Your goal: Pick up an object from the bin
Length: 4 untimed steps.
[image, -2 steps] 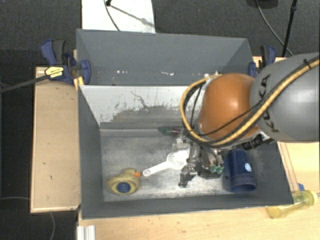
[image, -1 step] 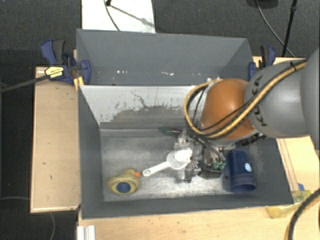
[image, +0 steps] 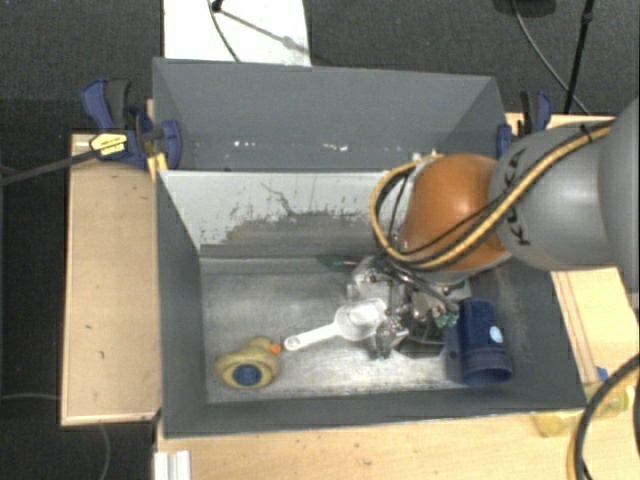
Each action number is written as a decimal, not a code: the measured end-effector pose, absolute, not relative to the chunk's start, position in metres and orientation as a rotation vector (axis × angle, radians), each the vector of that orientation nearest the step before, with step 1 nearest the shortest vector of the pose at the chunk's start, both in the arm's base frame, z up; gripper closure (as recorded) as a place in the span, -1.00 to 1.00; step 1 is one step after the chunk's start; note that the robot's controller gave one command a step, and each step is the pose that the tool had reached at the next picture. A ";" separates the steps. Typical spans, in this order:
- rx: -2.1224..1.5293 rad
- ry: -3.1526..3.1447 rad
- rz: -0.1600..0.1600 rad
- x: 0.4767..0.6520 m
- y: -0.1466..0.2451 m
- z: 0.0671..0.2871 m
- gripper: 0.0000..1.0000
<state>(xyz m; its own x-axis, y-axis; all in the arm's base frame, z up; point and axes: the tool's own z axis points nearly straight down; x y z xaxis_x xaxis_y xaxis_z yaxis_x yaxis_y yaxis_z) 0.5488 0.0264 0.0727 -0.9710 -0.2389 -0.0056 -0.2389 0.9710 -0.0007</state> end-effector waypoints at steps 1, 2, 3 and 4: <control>-0.219 3.119 0.000 0.536 0.030 0.074 -1.00; -0.334 3.119 0.000 0.544 0.028 0.074 -1.00; -0.219 3.119 0.001 0.541 0.030 0.078 1.00; -0.218 3.120 0.001 0.540 0.030 0.078 1.00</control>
Offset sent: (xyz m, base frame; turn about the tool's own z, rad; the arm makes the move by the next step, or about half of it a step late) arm 0.0000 0.0000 0.0000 0.0000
